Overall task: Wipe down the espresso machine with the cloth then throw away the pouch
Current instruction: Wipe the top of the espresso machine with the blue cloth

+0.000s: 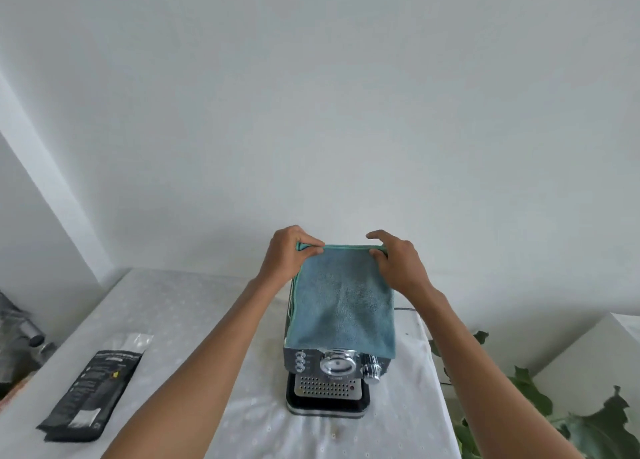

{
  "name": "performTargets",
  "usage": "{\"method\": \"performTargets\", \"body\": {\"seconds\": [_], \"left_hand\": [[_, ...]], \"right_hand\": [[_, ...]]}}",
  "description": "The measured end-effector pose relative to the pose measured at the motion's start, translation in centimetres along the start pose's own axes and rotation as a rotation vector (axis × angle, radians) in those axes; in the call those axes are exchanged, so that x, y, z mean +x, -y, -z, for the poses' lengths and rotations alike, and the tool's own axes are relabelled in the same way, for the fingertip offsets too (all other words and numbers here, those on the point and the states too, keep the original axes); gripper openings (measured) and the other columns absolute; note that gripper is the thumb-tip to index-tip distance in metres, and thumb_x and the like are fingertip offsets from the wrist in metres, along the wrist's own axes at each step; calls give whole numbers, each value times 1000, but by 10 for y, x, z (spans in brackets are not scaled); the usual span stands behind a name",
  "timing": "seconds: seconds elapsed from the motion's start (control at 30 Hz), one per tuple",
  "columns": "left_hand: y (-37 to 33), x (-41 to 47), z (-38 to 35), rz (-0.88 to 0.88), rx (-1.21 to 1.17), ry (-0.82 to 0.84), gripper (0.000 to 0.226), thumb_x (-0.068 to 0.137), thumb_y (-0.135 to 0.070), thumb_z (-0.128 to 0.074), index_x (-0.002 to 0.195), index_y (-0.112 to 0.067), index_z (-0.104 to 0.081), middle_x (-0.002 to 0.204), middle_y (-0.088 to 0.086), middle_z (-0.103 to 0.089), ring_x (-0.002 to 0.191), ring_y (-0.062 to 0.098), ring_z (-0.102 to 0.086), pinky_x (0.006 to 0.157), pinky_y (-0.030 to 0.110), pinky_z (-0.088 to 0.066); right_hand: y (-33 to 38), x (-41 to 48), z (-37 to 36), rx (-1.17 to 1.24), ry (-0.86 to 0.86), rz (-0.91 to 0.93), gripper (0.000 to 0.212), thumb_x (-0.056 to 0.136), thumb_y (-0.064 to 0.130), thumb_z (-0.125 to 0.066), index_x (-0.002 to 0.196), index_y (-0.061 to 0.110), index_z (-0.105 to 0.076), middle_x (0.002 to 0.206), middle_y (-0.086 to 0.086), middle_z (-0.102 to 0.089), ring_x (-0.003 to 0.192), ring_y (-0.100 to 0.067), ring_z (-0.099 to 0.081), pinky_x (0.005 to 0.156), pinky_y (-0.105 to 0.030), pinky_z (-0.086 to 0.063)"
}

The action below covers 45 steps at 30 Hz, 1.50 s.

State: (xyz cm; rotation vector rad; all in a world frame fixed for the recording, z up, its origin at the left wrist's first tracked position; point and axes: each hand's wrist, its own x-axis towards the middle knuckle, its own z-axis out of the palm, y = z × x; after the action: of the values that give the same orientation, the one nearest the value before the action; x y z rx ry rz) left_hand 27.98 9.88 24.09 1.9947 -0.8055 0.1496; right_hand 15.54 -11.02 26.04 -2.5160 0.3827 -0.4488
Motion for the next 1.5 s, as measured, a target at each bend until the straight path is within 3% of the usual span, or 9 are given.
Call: {"method": "performTargets", "body": {"seconds": [0.2, 0.3, 0.5, 0.67, 0.77, 0.97, 1.3, 1.43, 1.5], "left_hand": [[38, 17, -14, 96, 8, 32, 23, 82, -17, -79, 105, -20, -78, 92, -1, -69, 83, 15, -63, 78, 31, -53], [52, -6, -7, 145, -38, -90, 33, 95, -23, -64, 128, -20, -66, 119, -5, -67, 106, 11, -61, 94, 26, -48], [64, -84, -17, 399, -404, 55, 54, 102, -46, -25, 150, -24, -36, 152, -16, -34, 144, 2, -29, 115, 17, -21], [56, -79, -29, 552, -707, 177, 63, 94, -62, -11, 153, -40, -19, 158, -19, -21, 142, 6, -29, 119, 30, -24], [50, -73, -36, 594, -899, 147, 48, 101, -52, -8, 144, -45, -26, 145, -19, -43, 128, -2, -48, 108, 24, -41], [56, -79, -45, 635, -1009, 93, 67, 91, -71, -20, 148, -41, -38, 153, -7, -44, 139, 16, -44, 118, 46, -31], [60, -85, -50, 665, -1044, 87, 62, 96, -65, -17, 150, -41, -32, 152, -11, -44, 132, 6, -51, 112, 36, -41], [53, -82, -46, 663, -1135, 91, 51, 102, -53, -10, 131, -37, -49, 121, -12, -70, 102, 2, -69, 80, 21, -56], [54, -81, -46, 663, -1149, 98, 53, 102, -55, -12, 138, -35, -45, 118, -13, -72, 108, 7, -69, 85, 26, -56]], "right_hand": [[-7, 23, -29, -80, -1, -126, 35, 97, 13, -54, 131, 19, -59, 97, -7, -64, 104, -32, -58, 78, -39, -49], [3, -4, -52, -201, -107, 50, 45, 94, 16, -60, 139, 16, -54, 127, -11, -57, 118, -32, -51, 97, -43, -43], [25, -40, -96, -297, 362, 205, 71, 94, 61, -11, 157, 33, -26, 167, -3, -18, 155, -29, -6, 126, -45, -8], [40, -28, -109, -445, 413, 234, 77, 89, 62, 5, 160, 34, -10, 169, -1, -4, 153, -35, 14, 124, -51, 6], [47, -26, -113, -486, 427, 207, 82, 87, 68, 13, 159, 36, -7, 169, -5, -1, 152, -41, 16, 123, -56, 6], [42, -34, -104, -517, 484, 264, 73, 88, 68, 6, 157, 46, -3, 169, -3, 6, 151, -38, 22, 123, -54, 10], [49, -34, -115, -520, 433, 176, 69, 91, 69, 4, 157, 47, -2, 169, -1, 7, 151, -36, 21, 122, -56, 8], [33, -49, -93, -473, 487, 310, 63, 93, 68, 2, 154, 55, -6, 167, 10, 10, 152, -26, 23, 123, -49, 11], [22, -49, -85, -454, 484, 275, 56, 97, 67, -12, 152, 58, -6, 166, 13, 12, 152, -22, 24, 124, -49, 8]]}}
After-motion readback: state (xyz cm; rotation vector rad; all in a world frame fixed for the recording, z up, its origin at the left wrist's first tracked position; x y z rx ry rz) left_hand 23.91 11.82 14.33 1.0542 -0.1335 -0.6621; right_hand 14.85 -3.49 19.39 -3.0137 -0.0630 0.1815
